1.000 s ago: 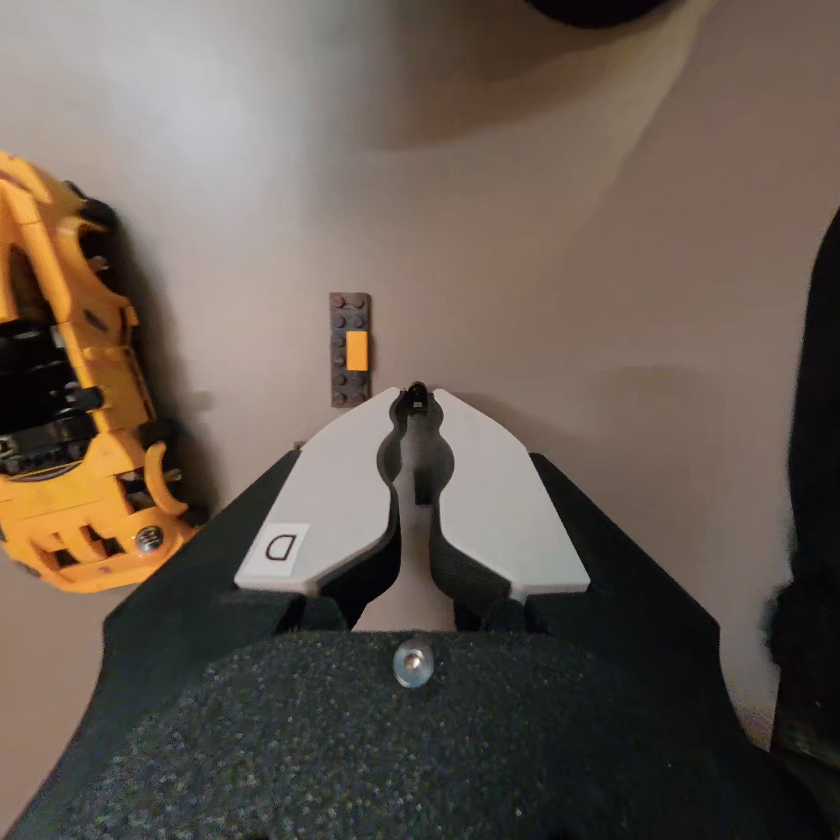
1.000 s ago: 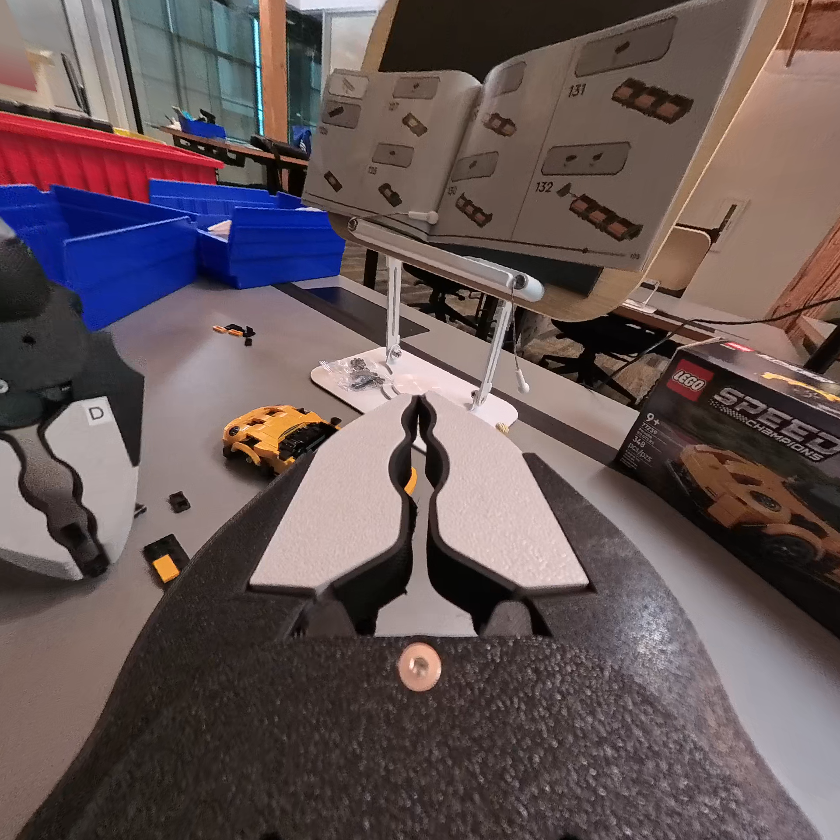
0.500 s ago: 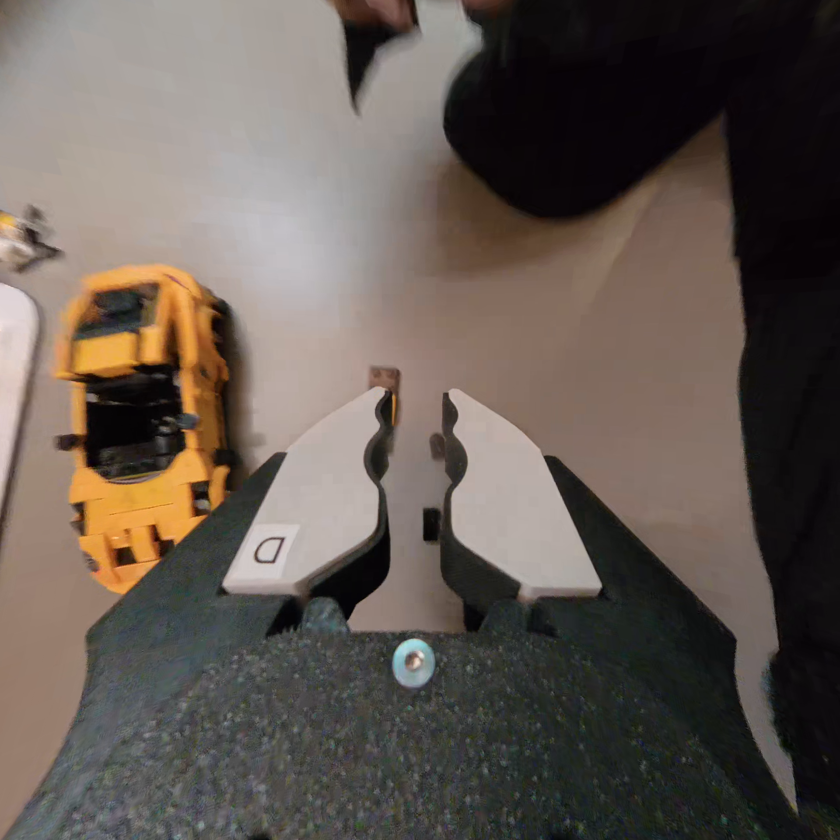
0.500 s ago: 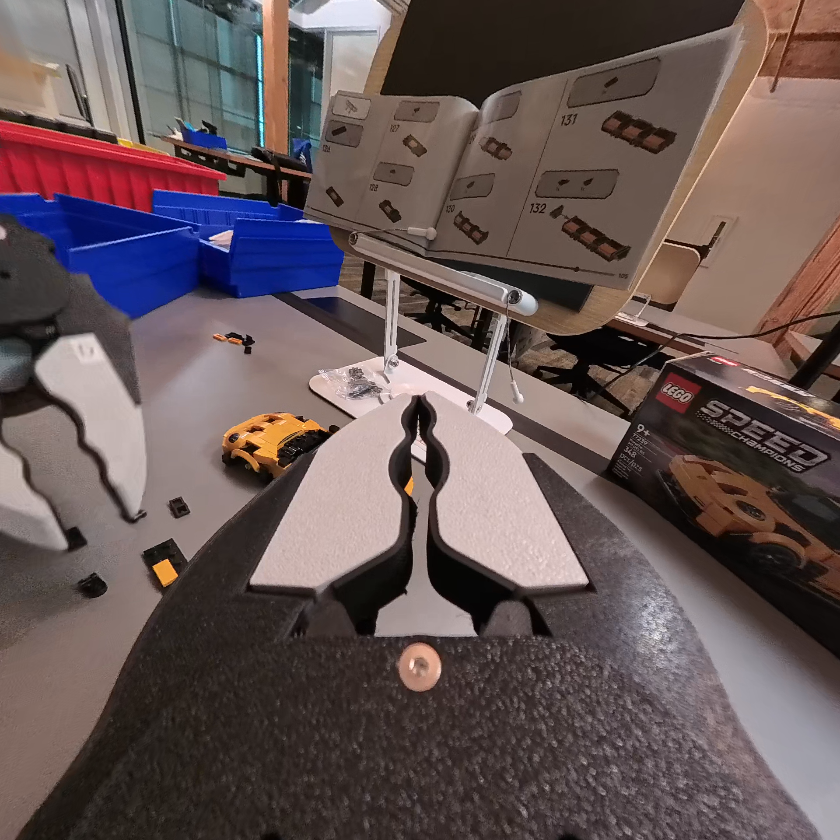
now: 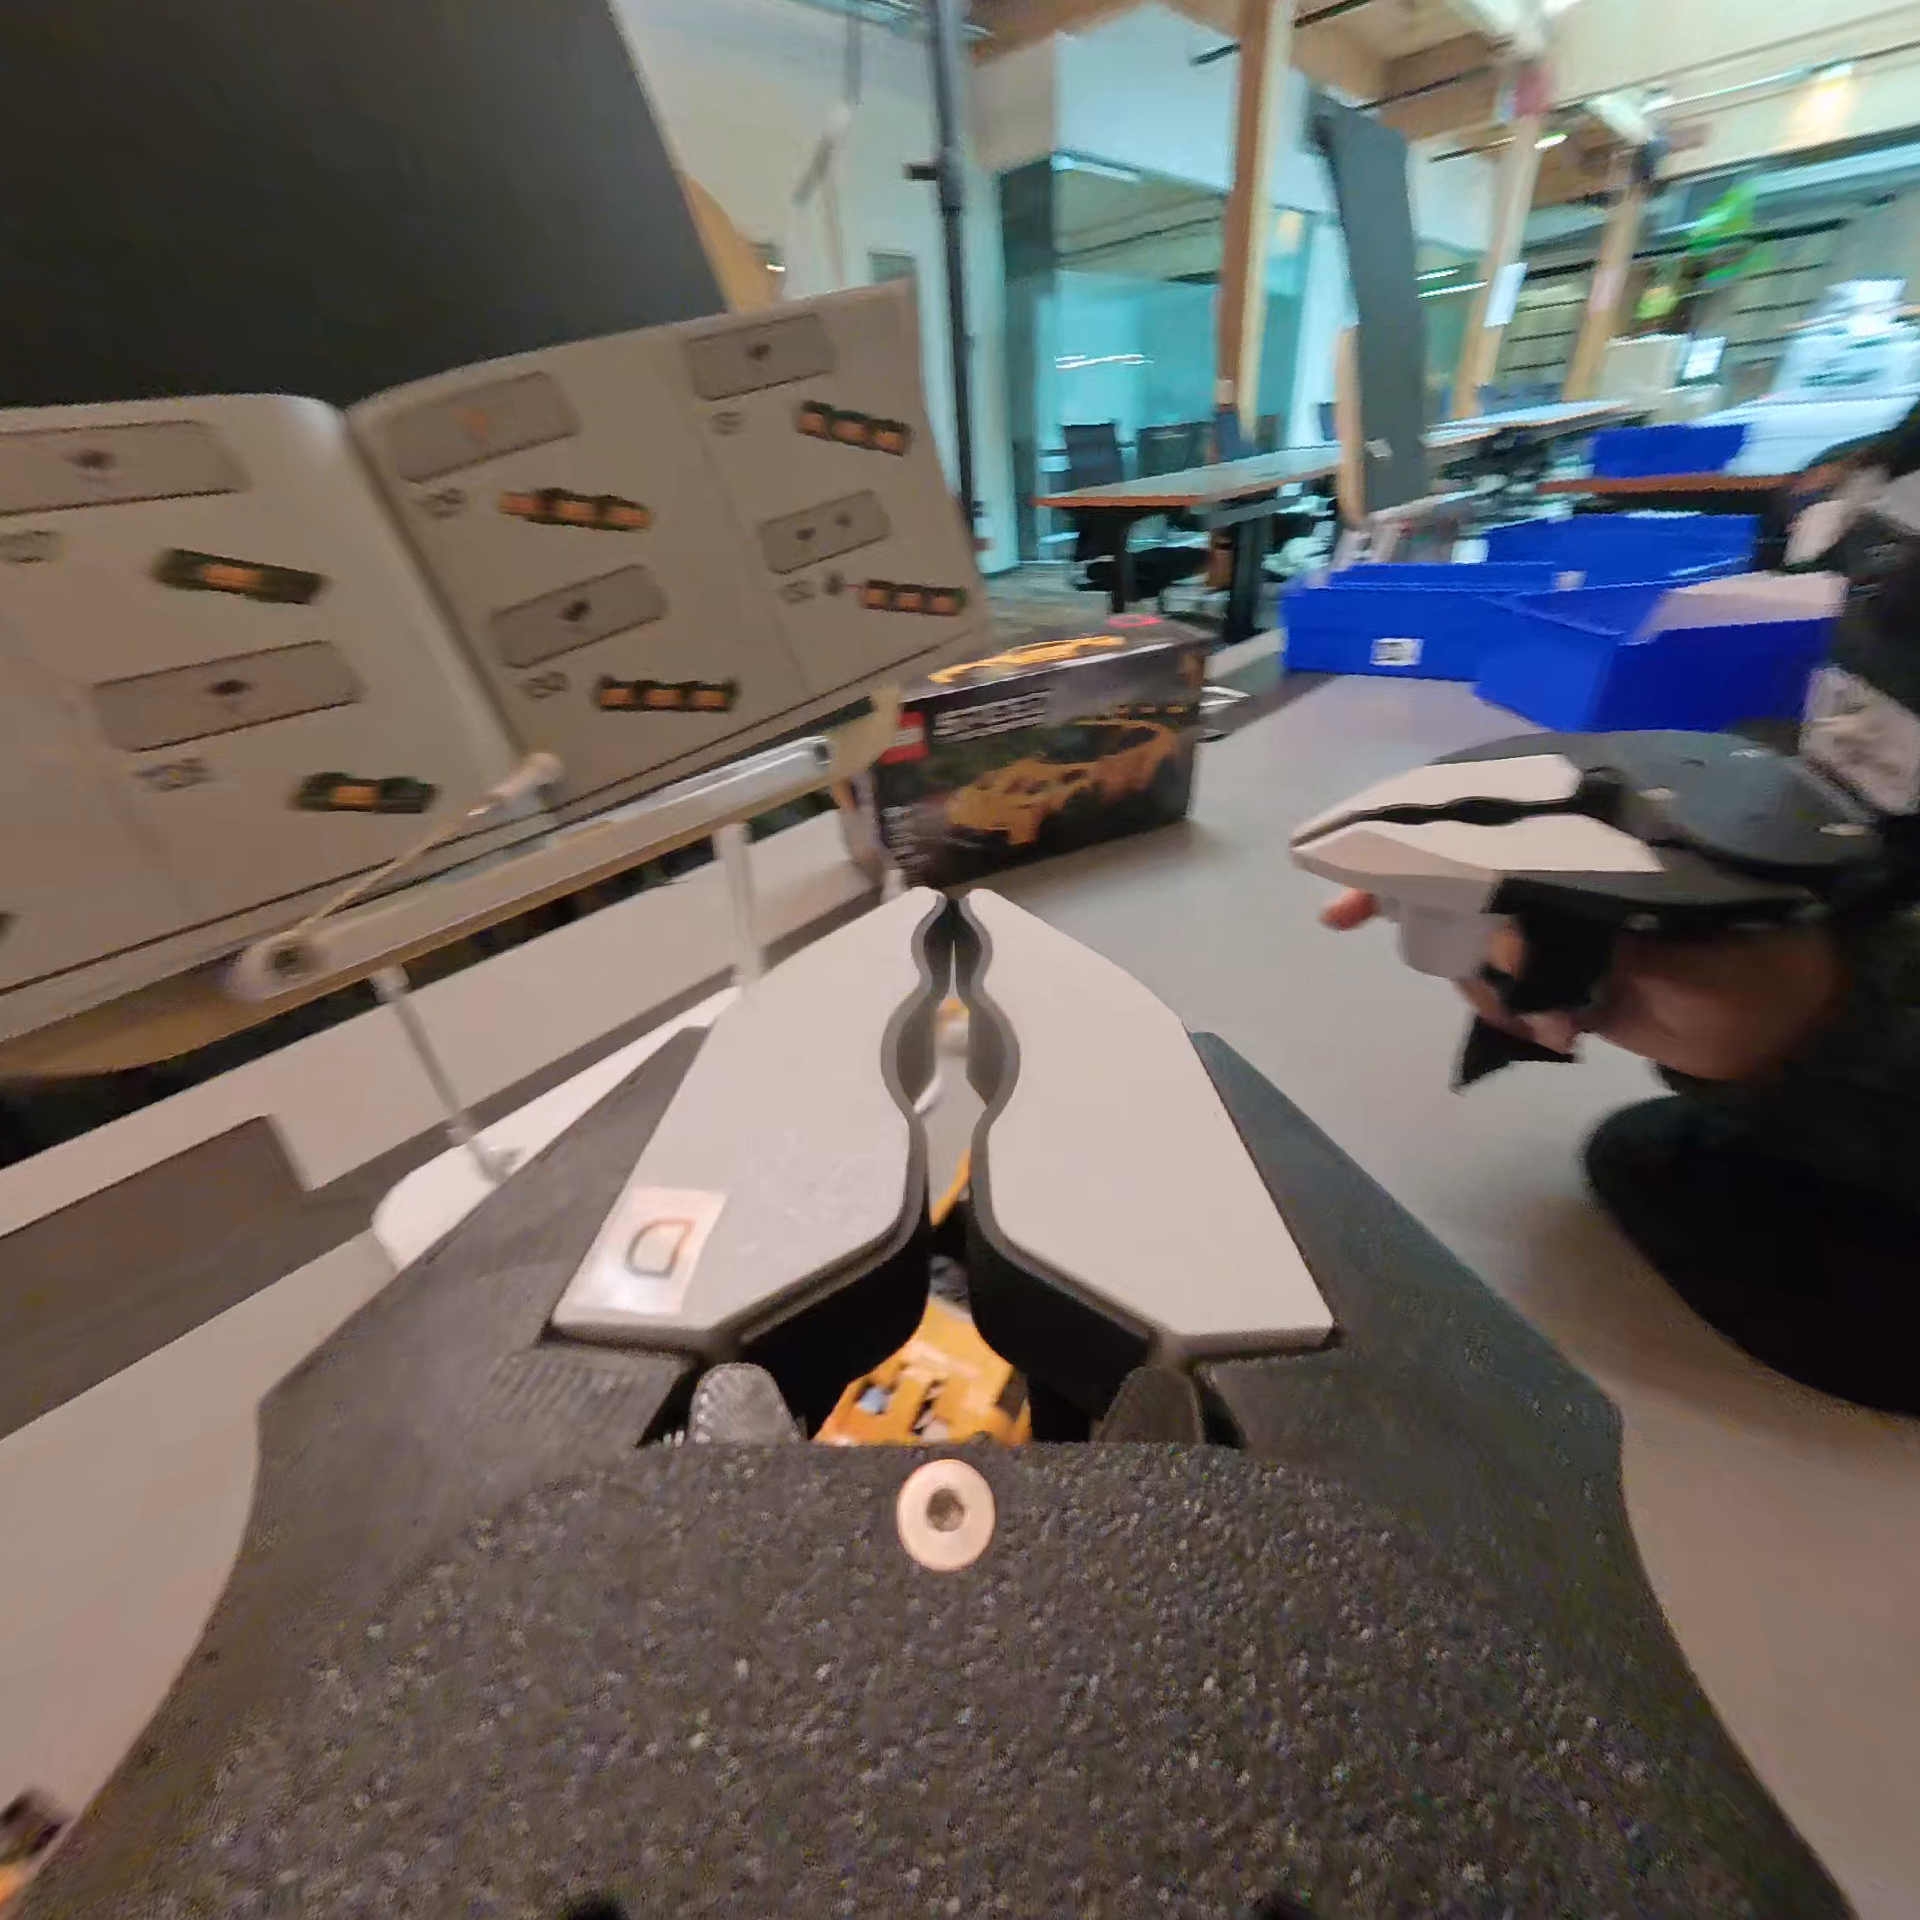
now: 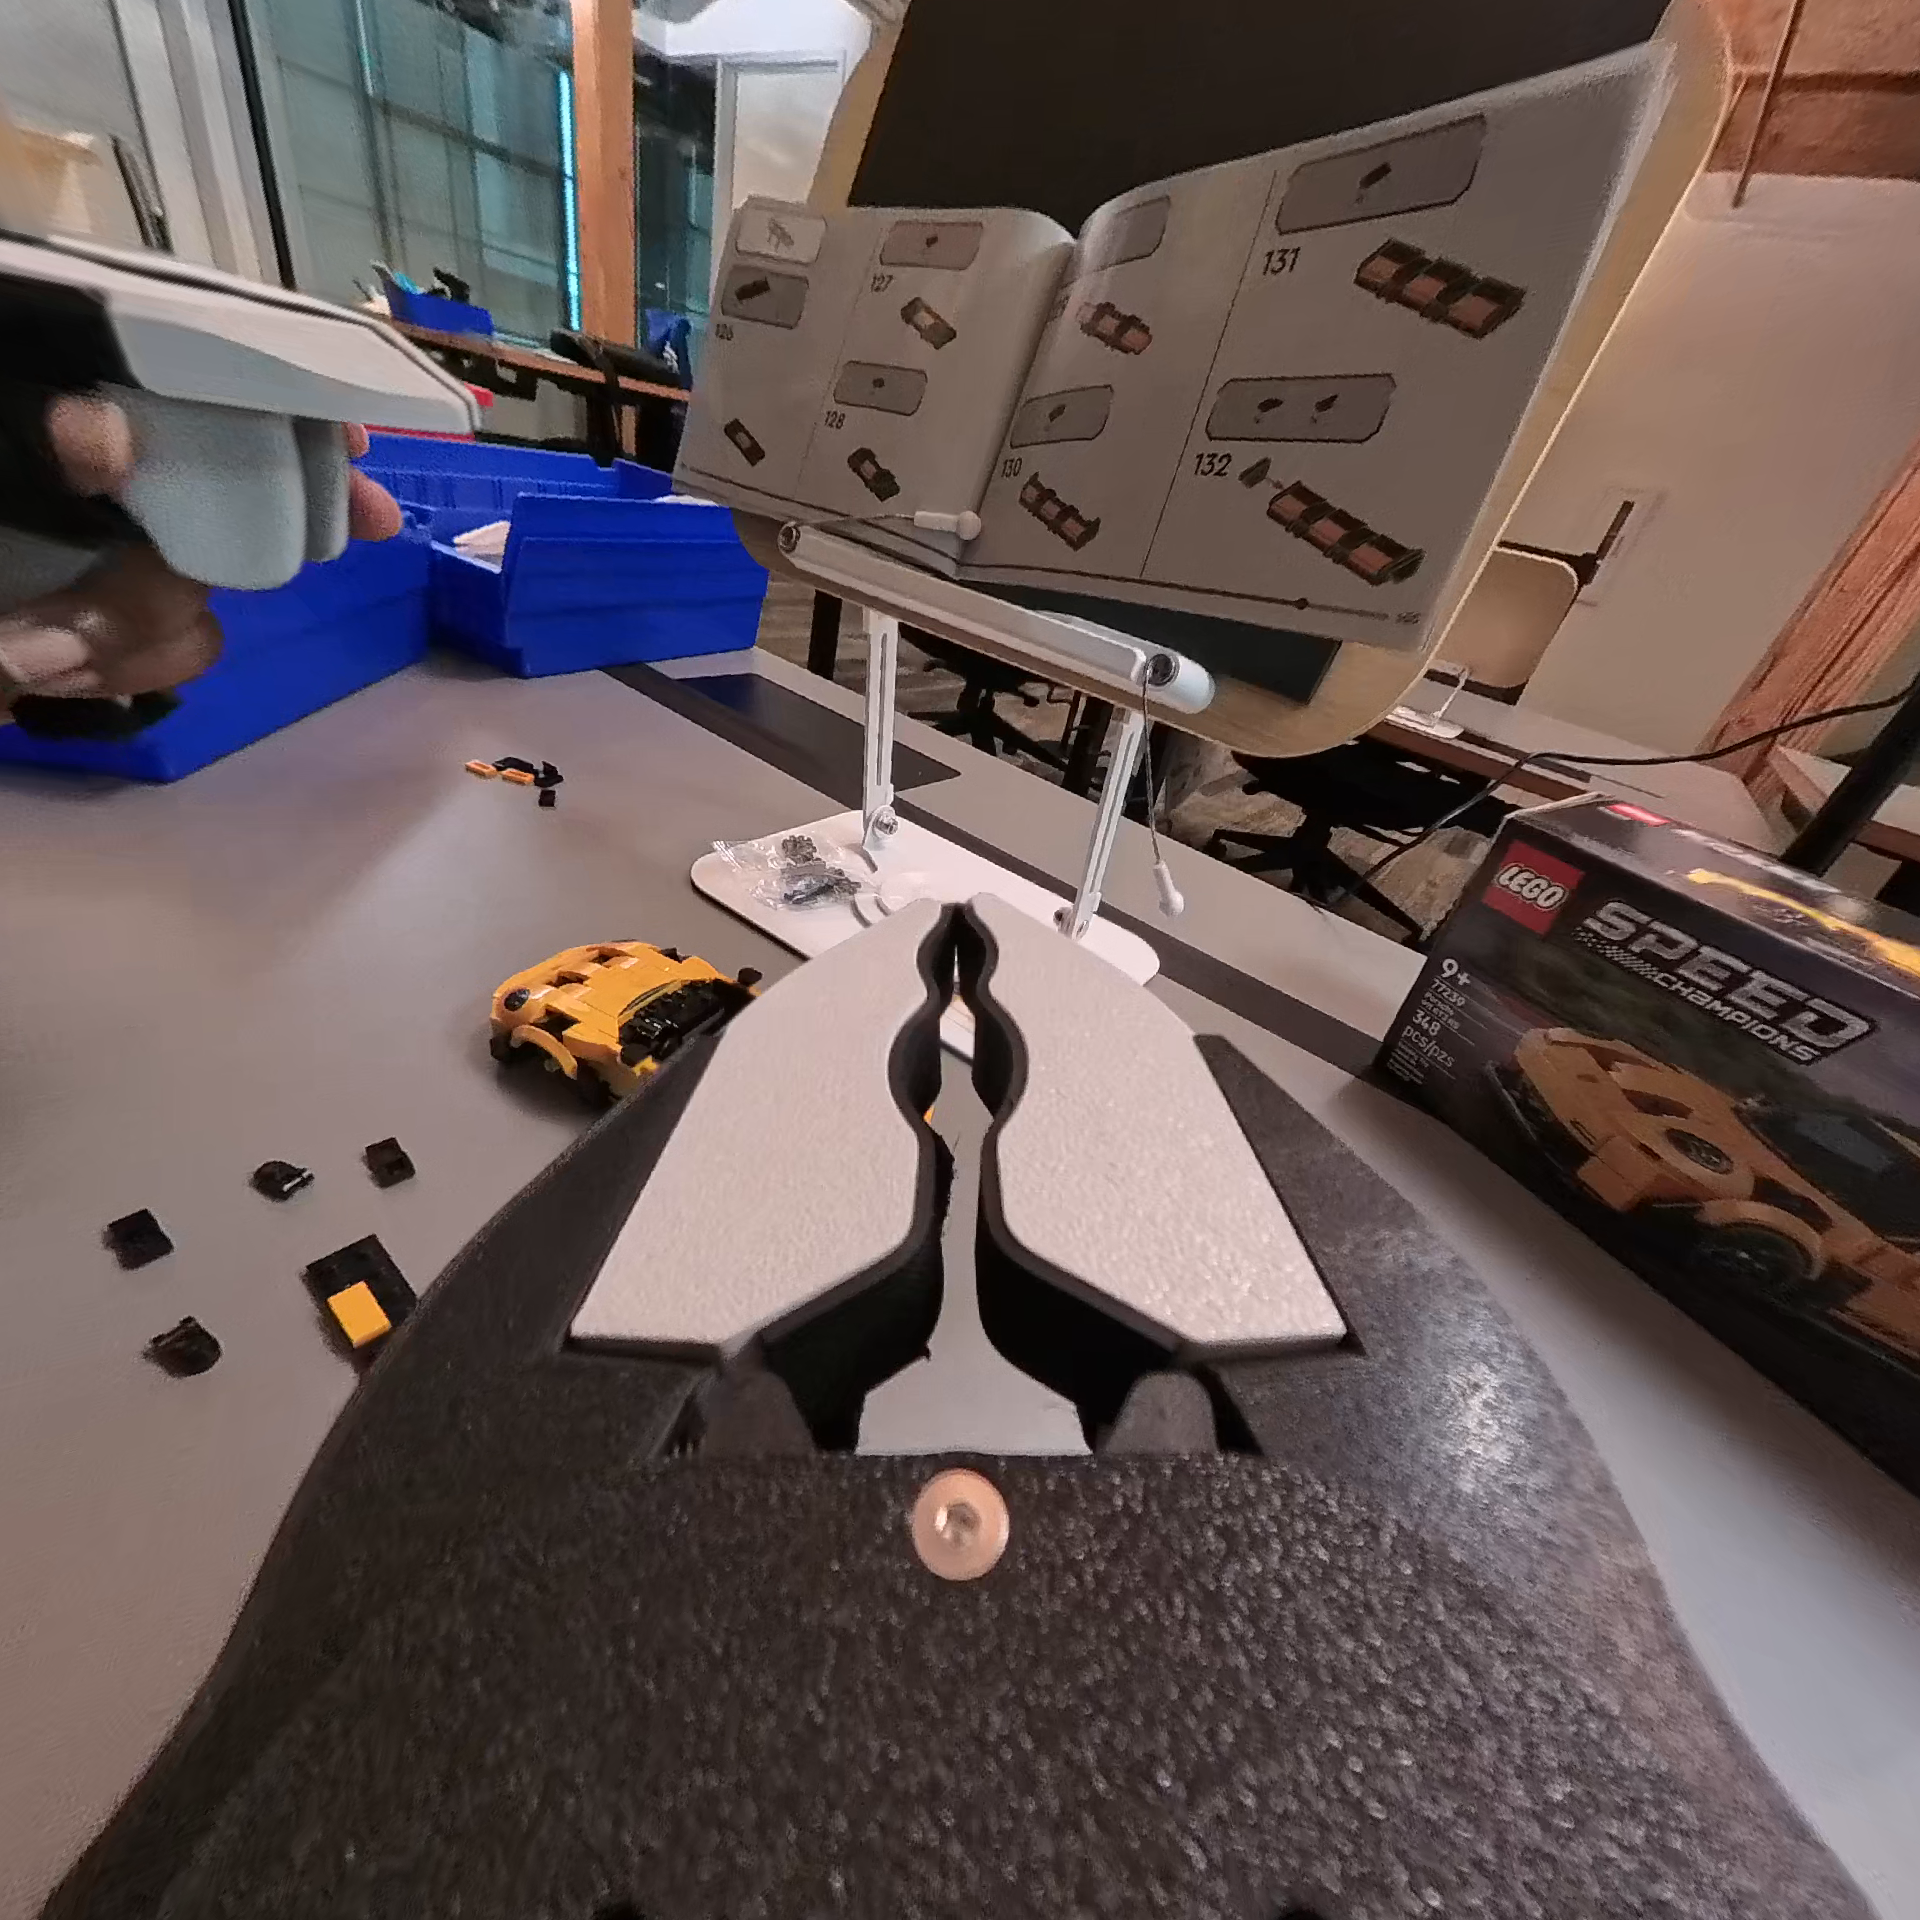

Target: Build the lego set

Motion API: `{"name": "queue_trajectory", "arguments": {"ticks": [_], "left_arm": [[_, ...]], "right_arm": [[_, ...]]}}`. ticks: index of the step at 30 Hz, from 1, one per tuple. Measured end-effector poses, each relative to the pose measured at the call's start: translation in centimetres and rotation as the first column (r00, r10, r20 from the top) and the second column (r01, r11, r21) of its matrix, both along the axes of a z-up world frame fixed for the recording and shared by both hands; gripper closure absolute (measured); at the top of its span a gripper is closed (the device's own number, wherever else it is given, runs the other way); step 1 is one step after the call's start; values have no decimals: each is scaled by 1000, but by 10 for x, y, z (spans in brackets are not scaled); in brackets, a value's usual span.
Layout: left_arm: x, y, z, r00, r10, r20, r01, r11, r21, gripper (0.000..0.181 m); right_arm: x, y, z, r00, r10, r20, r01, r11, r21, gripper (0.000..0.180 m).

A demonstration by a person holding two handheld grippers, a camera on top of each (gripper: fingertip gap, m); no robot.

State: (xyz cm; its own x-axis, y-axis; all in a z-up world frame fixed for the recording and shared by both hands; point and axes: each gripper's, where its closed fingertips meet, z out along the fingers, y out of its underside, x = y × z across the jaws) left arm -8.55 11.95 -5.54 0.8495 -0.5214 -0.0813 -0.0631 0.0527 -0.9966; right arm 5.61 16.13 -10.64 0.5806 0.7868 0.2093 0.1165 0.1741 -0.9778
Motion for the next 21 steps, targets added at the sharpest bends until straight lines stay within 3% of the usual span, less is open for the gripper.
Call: {"name": "queue_trajectory", "arguments": {"ticks": [7,14,21], "left_arm": [[-33,13,-53,988,99,-120,-105,993,-47,181],[-37,20,-80,996,18,-90,-34,982,-184,175],[-31,18,-95,968,-31,-250,-22,979,-204,170]], "right_arm": [[-8,2,-20,998,27,63,-26,999,-30,180],[-33,-21,-52,959,192,209,-171,979,-116,178],[-47,-39,-76,907,299,297,-261,952,-161,162]]}}
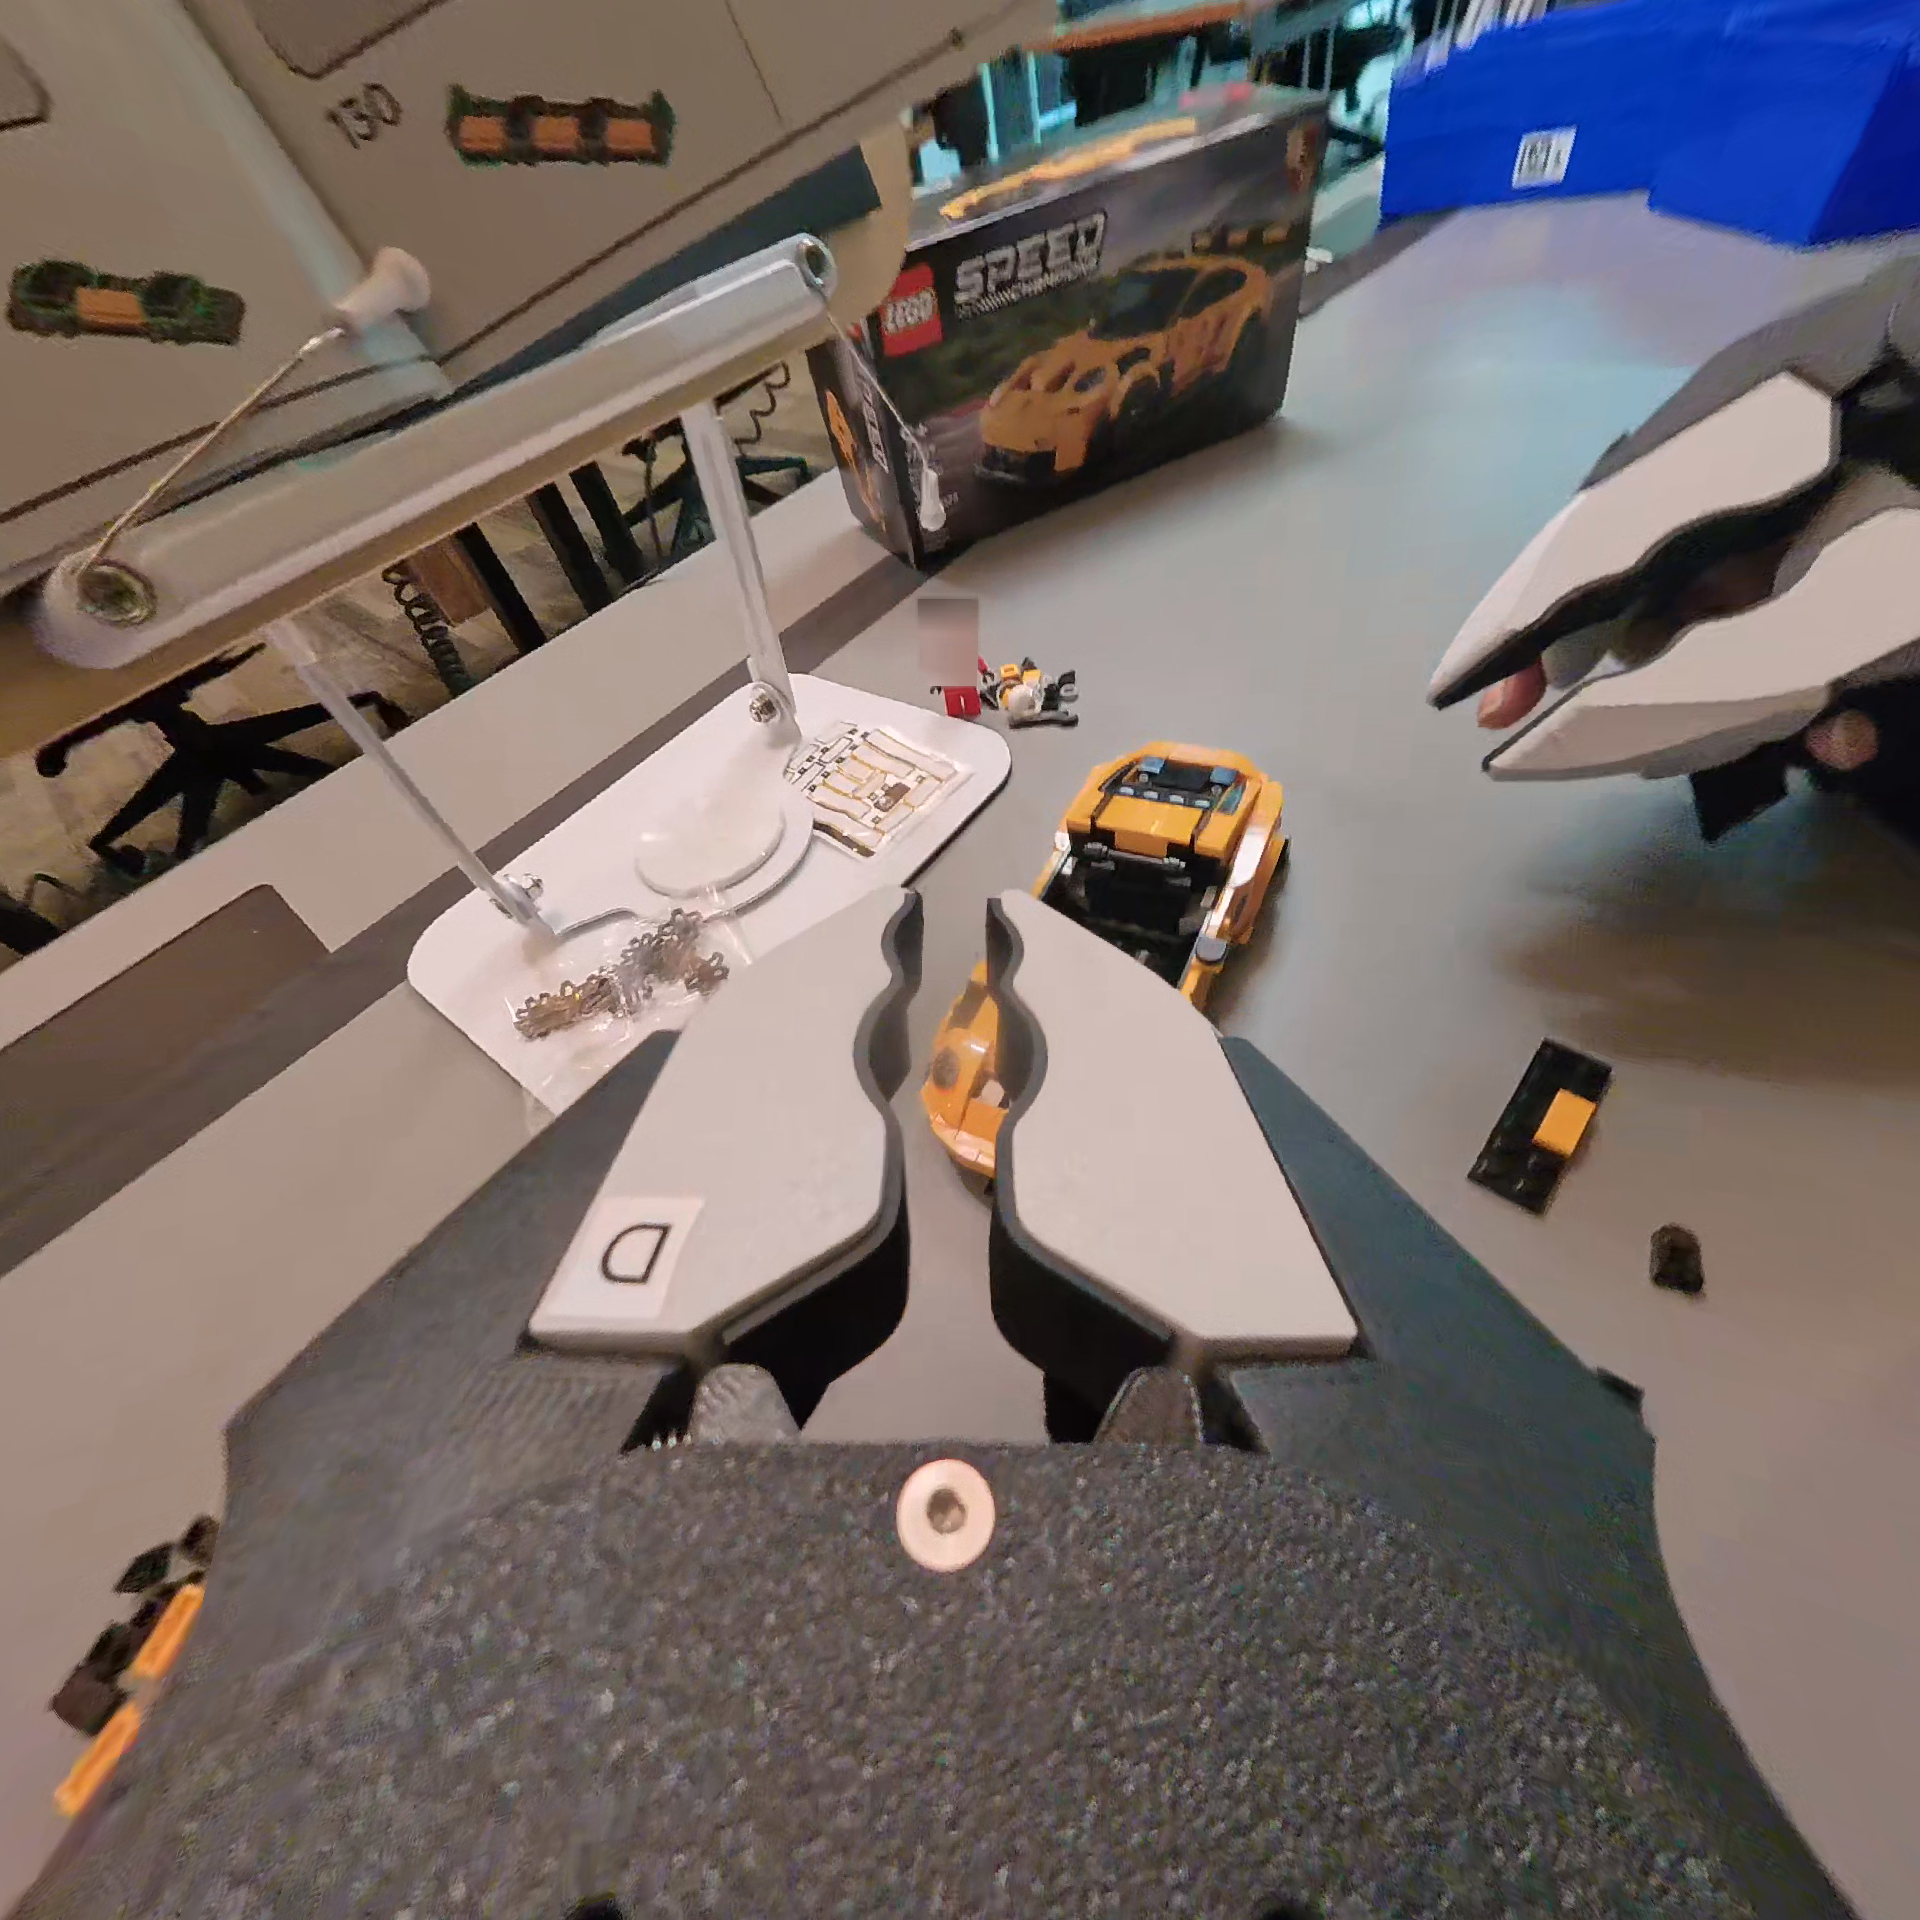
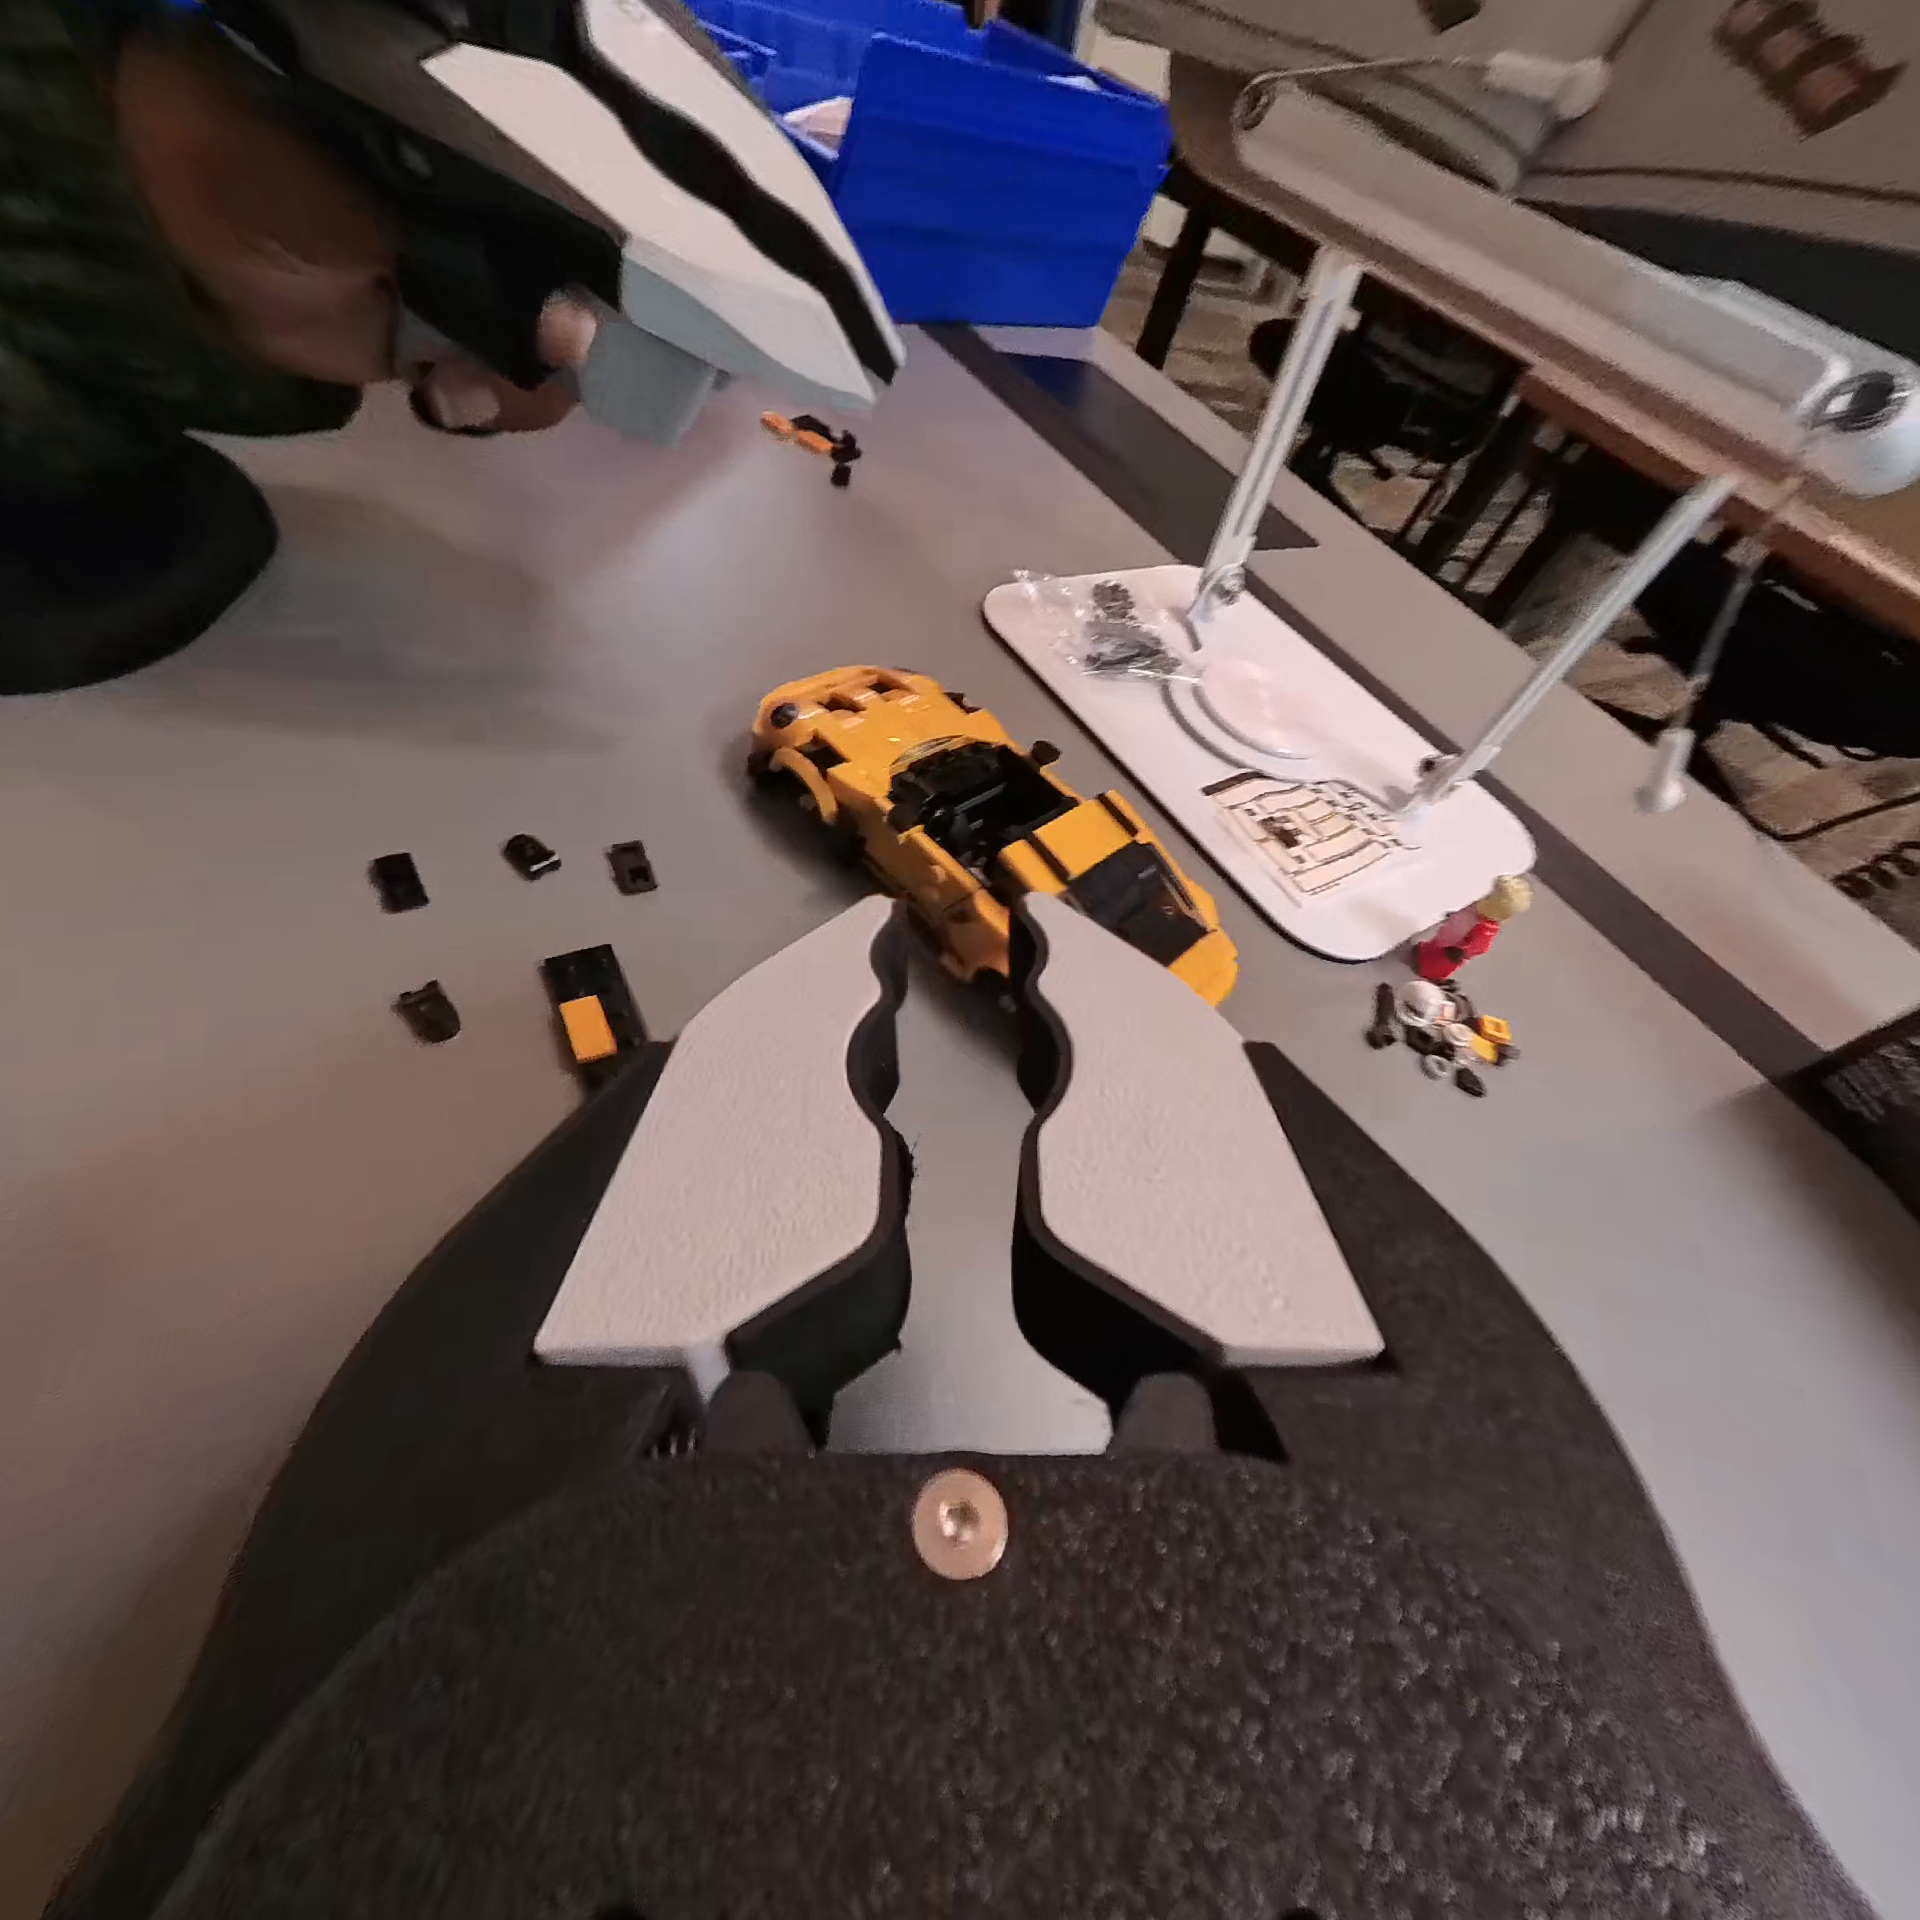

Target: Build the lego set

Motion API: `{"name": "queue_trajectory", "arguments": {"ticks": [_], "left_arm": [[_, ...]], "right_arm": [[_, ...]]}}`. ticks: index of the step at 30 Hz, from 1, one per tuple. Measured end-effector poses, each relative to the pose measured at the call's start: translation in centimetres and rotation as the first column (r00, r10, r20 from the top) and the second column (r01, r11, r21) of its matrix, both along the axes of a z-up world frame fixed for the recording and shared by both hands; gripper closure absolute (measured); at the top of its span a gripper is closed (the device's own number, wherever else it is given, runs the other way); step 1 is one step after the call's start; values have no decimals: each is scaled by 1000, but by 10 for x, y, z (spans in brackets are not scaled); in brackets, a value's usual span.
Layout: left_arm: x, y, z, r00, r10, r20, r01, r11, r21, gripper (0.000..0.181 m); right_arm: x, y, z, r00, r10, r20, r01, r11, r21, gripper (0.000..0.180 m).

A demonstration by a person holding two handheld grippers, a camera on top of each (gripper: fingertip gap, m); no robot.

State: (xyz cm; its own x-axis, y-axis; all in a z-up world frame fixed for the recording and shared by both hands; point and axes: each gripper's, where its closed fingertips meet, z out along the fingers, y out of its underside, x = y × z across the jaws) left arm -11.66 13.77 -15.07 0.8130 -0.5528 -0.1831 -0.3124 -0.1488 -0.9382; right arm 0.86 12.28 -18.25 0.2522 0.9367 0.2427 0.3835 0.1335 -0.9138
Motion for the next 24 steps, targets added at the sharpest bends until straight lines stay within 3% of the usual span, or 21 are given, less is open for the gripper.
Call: {"name": "queue_trajectory", "arguments": {"ticks": [5,12,17,24], "left_arm": [[24,-15,-16,986,-149,-69,145,987,-65,170],[56,-51,-55,896,-415,-160,369,894,-253,171],[61,-68,-61,858,-487,-160,427,852,-303,173],[65,-79,-71,824,-539,-173,456,813,-363,173]], "right_arm": [[-5,-28,-16,976,151,156,-150,989,-20,151],[-2,-61,-53,845,334,418,-309,942,-128,150],[-13,-89,-53,812,423,402,-374,906,-198,159],[-24,-99,-71,778,421,466,-331,906,-265,159]]}}
